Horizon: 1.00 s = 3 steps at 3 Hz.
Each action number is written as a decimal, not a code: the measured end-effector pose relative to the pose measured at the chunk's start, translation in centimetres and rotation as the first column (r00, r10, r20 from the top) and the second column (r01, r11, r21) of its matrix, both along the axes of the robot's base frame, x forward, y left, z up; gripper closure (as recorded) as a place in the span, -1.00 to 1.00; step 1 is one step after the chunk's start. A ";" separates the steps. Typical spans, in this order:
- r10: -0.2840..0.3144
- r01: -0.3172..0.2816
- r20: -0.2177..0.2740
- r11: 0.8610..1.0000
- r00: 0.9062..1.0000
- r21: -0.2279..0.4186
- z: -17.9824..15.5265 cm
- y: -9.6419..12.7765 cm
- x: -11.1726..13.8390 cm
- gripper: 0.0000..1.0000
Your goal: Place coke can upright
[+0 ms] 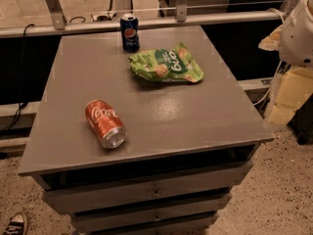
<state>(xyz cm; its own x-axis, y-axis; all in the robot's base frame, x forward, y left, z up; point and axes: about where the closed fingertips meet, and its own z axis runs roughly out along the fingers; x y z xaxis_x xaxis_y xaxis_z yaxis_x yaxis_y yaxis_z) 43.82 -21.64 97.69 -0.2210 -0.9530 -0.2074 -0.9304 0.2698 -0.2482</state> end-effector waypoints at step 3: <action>0.122 -0.114 -0.089 0.989 0.989 0.089 -4.6 14.0 1.7 -1.00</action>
Offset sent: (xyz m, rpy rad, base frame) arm 0.0183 0.1520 -0.0522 0.1271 0.1016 0.1520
